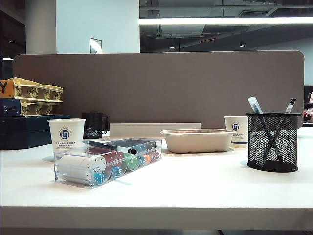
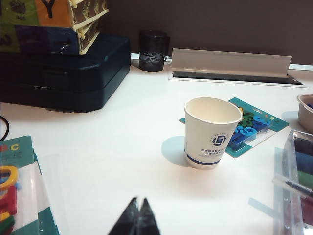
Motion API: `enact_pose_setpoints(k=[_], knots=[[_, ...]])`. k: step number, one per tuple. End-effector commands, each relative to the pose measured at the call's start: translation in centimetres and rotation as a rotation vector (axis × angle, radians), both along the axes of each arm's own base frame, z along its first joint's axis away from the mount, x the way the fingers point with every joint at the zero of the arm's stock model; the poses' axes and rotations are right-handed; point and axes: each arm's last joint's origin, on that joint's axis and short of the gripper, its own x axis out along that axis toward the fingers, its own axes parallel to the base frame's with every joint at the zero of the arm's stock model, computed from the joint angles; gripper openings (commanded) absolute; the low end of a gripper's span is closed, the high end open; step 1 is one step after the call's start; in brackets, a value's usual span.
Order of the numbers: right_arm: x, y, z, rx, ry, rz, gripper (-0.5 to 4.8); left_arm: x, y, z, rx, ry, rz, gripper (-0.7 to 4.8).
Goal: Pick up one pen and put it in the pen container.
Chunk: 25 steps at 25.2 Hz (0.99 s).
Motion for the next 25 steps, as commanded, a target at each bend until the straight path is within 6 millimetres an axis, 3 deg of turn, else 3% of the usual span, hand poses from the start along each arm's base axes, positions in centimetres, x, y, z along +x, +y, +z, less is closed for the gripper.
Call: enact_pose_setpoints(k=[1,10,19,25], knots=[[0.0,0.0,0.0,0.043,-0.009,0.000,-0.06,0.0,0.0,0.2,0.000,-0.010,-0.007,-0.06],[0.0,-0.1,-0.1,0.080,0.013,-0.017,-0.06,0.0,-0.1,0.3,-0.003,-0.011,-0.019,-0.06],[-0.5,0.0,1.9,0.159,-0.023,0.001,-0.05,-0.6,-0.4,3.1,-0.015,-0.110,-0.141,-0.06],[-1.2,0.0,4.2,0.159,-0.066,0.005,0.50,-0.8,-0.5,3.7,-0.077,-0.128,-0.194,-0.05]])
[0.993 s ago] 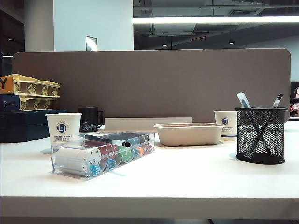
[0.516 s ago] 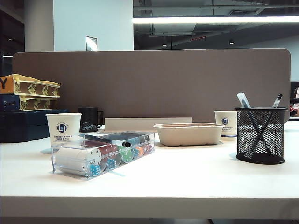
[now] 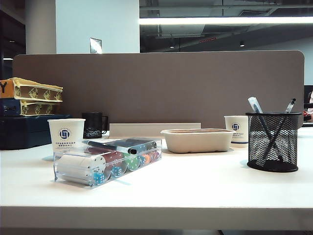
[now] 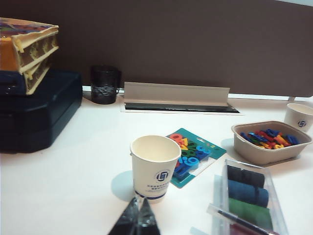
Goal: Pick up one pen and put it in the pen container.
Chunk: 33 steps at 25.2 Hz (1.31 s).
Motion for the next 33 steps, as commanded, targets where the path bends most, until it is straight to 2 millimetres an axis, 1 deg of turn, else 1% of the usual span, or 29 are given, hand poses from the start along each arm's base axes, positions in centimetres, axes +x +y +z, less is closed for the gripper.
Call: enact_pose_setpoints(k=[1,6,8,9,15,18,22,28,33], knots=[[-0.4,0.0,1.0,0.002,-0.029,0.002,0.51,-0.3,-0.1,1.0,-0.017,-0.034,-0.030,-0.05],[-0.6,0.1,1.6,-0.014,-0.030,0.047,0.54,-0.6,-0.1,2.5,-0.013,-0.058,-0.034,0.00],[-0.7,0.2,2.0,-0.019,-0.031,0.053,0.54,-0.6,-0.1,3.1,-0.013,-0.060,-0.033,0.22],[-0.7,0.2,2.1,-0.020,-0.030,0.053,0.54,-0.6,-0.1,3.3,-0.013,-0.060,-0.034,0.22],[0.0,0.3,4.0,-0.096,-0.009,0.077,0.55,0.5,-0.1,4.9,-0.003,-0.045,-0.040,0.22],[1.0,0.5,5.0,-0.114,0.028,0.154,0.55,1.5,-0.3,5.4,-0.003,-0.051,-0.079,0.22],[2.6,0.9,6.3,-0.120,0.088,0.250,0.55,3.0,-0.5,5.5,-0.007,0.037,-0.149,0.22],[4.7,1.8,7.8,-0.160,0.127,0.353,0.55,4.2,-1.0,5.3,-0.036,0.095,-0.191,0.22],[6.4,2.7,8.4,-0.162,0.173,0.445,0.55,5.1,-1.4,5.1,-0.064,0.139,-0.218,0.22]])
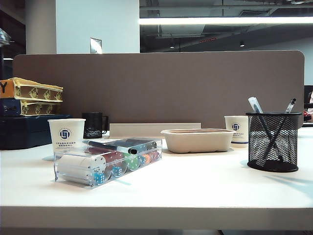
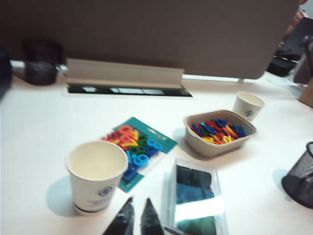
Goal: Pick up one pen and put it in the pen container.
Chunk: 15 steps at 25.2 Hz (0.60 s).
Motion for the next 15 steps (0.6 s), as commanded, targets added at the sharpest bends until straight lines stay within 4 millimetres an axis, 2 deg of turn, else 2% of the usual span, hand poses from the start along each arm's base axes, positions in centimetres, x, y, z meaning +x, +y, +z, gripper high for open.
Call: enact_pose_setpoints(k=[1,9,15], knots=[[0.8,0.5,0.6,-0.001,0.003,0.057,0.55,0.5,-0.1,0.4,-0.017,0.006,-0.017,0.22],[3.3,1.4,-0.6,0.031,0.118,0.157,0.57,1.9,-0.4,0.4,-0.039,0.081,-0.077,0.27],[4.3,2.4,-1.7,0.034,0.184,0.197,0.68,3.0,-0.5,-0.2,-0.036,0.139,-0.079,0.27]])
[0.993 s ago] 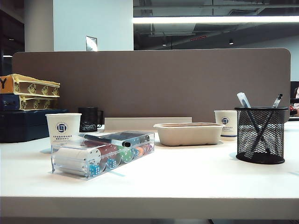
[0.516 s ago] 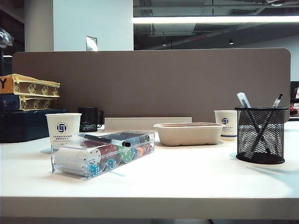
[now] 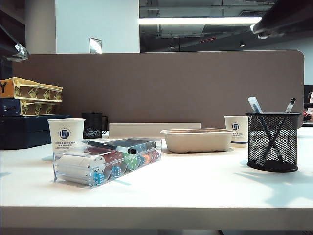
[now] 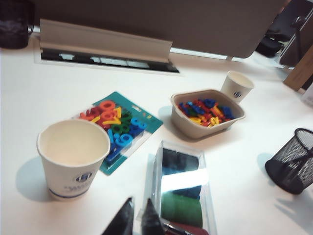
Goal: Pick up one pen and put it in the pen container.
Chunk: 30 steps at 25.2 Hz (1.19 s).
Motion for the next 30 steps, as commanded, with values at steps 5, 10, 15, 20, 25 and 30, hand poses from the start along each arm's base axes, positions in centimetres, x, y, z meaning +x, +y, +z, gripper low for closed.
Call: enact_pose_setpoints(k=[5,10,15,20,25,30], knots=[[0.8,2.7,-0.8,0.011,0.032,0.122,1.17,1.4,-0.2,-0.9,-0.015,0.066,-0.008,0.27],[1.4,4.7,-1.4,0.013,0.032,0.204,1.17,2.1,-0.3,-0.8,-0.042,0.094,-0.019,1.19],[2.5,6.5,-1.7,0.001,0.074,0.261,1.17,2.5,-0.3,-0.4,-0.061,0.089,-0.018,1.21],[3.8,7.2,-1.6,-0.008,0.120,0.281,1.17,2.5,-0.7,-0.7,-0.059,0.104,-0.039,1.21],[4.7,8.4,-2.3,-0.024,0.158,0.311,1.22,3.2,-1.8,-2.0,-0.047,0.177,-0.085,1.21],[4.8,8.5,-2.6,-0.023,0.178,0.329,1.22,3.6,-2.1,-2.8,-0.041,0.231,-0.099,1.21]])
